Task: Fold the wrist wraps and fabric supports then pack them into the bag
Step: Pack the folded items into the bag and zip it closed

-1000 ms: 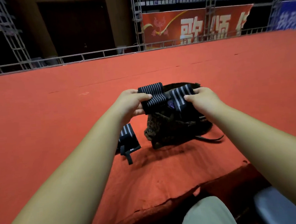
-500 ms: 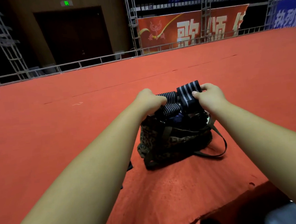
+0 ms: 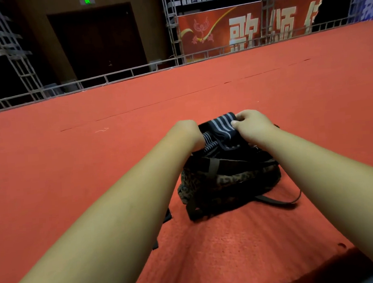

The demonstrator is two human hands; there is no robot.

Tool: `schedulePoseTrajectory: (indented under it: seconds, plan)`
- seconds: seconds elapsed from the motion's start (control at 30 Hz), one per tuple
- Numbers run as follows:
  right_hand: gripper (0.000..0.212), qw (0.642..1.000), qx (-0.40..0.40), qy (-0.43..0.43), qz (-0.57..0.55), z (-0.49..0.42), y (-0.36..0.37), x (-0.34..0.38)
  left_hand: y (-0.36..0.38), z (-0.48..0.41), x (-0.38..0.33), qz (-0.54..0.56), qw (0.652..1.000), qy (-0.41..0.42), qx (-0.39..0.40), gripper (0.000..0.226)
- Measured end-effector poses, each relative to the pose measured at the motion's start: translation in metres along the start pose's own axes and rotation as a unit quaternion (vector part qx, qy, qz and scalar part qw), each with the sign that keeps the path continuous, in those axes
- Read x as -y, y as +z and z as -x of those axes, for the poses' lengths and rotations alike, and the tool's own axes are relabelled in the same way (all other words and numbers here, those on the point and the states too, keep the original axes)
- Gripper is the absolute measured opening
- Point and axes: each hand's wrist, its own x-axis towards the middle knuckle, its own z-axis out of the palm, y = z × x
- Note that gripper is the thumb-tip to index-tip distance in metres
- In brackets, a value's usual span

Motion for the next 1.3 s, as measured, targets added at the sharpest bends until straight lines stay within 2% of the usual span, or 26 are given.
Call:
schedulePoseTrajectory:
  seconds: [0.03,0.13,0.27,0.53,0.8,0.97,1.13,1.23,1.3]
  plan:
    - [0.022,0.999,-0.002,-0.001,0.038,-0.001,0.003,0.001,0.002,-0.002,0.002,-0.004,1.000,0.008,-0.014,0.005]
    - [0.034,0.996,-0.029,0.006,0.080,-0.002,0.009,-0.001,0.009,-0.004,0.003,0.017,0.998,0.050,-0.041,0.025]
    - [0.036,0.995,-0.024,-0.003,0.100,-0.001,0.013,-0.004,0.017,0.001,0.003,-0.043,0.993,0.114,-0.003,0.037]
    - [0.038,0.991,0.008,0.011,0.131,-0.002,0.020,-0.006,0.019,0.010,0.003,-0.153,0.981,0.118,0.007,0.042]
    - [0.027,0.984,0.007,0.030,0.174,0.000,0.034,-0.004,0.017,0.012,0.013,-0.212,0.971,0.107,0.013,0.043]
    - [0.016,0.978,0.007,-0.009,0.210,0.008,0.042,0.000,0.022,0.013,0.013,-0.216,0.971,0.101,0.006,0.027]
    - [0.030,0.972,-0.017,-0.015,0.234,0.015,0.039,0.012,0.021,0.015,0.019,-0.190,0.974,0.125,-0.003,0.025]
    - [0.039,0.976,-0.044,-0.026,0.211,0.021,0.031,0.012,0.016,0.018,0.024,-0.169,0.973,0.158,0.011,0.035]
    - [0.035,0.967,-0.045,-0.092,0.232,0.024,0.028,0.009,0.014,0.022,0.025,-0.170,0.971,0.164,0.040,0.043]
